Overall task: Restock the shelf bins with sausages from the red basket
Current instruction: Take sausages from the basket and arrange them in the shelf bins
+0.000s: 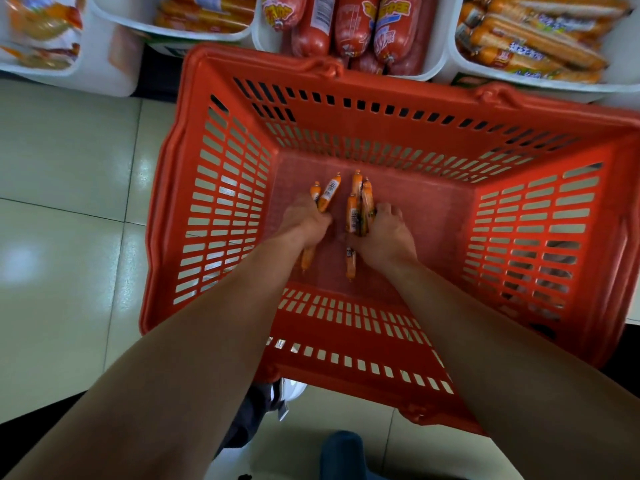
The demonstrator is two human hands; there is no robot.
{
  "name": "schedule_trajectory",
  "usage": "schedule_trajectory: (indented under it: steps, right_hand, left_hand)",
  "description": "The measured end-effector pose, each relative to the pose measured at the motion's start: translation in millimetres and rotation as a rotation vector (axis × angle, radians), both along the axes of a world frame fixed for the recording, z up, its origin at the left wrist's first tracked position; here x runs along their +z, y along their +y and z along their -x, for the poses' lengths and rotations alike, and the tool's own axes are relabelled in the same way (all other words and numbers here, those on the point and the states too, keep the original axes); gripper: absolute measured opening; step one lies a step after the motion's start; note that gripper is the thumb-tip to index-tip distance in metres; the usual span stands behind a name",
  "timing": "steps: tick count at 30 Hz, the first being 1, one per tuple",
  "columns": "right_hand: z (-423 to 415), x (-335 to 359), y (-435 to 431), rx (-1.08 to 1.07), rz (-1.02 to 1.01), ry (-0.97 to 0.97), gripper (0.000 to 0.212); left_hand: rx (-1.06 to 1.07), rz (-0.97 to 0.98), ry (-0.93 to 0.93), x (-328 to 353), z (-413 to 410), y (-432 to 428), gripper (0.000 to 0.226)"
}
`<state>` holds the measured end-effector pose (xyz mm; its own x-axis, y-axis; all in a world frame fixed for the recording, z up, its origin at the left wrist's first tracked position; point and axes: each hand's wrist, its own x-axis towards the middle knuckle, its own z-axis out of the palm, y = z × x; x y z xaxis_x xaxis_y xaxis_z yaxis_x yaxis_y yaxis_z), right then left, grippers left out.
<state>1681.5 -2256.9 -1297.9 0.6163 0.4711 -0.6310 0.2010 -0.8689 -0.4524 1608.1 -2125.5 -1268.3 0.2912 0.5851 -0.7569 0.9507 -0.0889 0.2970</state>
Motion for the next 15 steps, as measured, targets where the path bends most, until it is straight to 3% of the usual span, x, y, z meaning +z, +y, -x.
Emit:
schedule_trajectory:
  steps: [5, 12, 15]
  right_hand:
    - [25, 0, 21, 0.153, 0.051, -0.179, 0.063]
    - [19, -2, 16, 0.425, 0.102, -0.272, 0.05]
    - [19, 0, 9, 0.446, 0.143, -0.255, 0.05]
  left_hand:
    - [0.04, -0.045, -0.016, 12, 15, 24, 0.042]
    - [0.081, -0.024, -0.092, 22, 20, 34, 0.038]
    - [0.082, -0.016, -0.093, 25, 20, 34, 0.04]
